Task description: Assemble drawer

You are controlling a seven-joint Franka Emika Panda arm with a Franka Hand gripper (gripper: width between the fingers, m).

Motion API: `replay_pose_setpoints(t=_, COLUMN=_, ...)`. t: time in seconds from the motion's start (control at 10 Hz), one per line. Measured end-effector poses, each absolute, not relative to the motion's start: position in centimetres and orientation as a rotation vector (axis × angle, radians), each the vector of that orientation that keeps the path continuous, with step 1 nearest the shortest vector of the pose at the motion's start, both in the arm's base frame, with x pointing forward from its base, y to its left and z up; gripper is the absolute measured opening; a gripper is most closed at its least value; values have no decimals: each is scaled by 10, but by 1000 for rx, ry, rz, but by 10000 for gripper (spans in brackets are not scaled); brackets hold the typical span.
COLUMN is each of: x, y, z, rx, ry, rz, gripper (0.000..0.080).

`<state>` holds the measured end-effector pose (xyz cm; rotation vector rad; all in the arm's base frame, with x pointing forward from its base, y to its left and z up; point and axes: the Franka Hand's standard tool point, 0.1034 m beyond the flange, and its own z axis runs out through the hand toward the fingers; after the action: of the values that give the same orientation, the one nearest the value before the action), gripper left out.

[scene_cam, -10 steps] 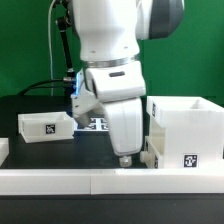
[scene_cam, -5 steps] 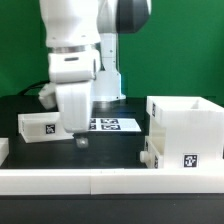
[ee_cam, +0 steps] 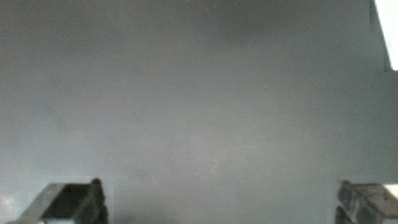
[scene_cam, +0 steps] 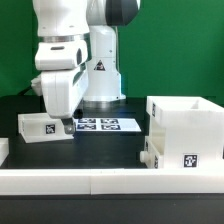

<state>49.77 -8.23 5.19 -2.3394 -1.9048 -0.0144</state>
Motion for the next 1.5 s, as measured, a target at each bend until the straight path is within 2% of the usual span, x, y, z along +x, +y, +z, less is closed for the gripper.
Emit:
replay_pose_setpoints(t=0.7, x=493, y=-82, z=55, rx=-2743, ry=-1294, rz=11, gripper=649)
replay_pose_setpoints(t=1.0, x=466, y=-89, z=62, rx=-2892, ry=-972, rz=11, gripper=649)
replay_pose_setpoints(t=1.4, x=421, y=-96, z=58, rx=-3008, ry=-611, rz=10, gripper=649)
replay_pose_setpoints(t=1.5, x=426, y=-95, z=58, rx=-3023, ry=-533, rz=8, gripper=649)
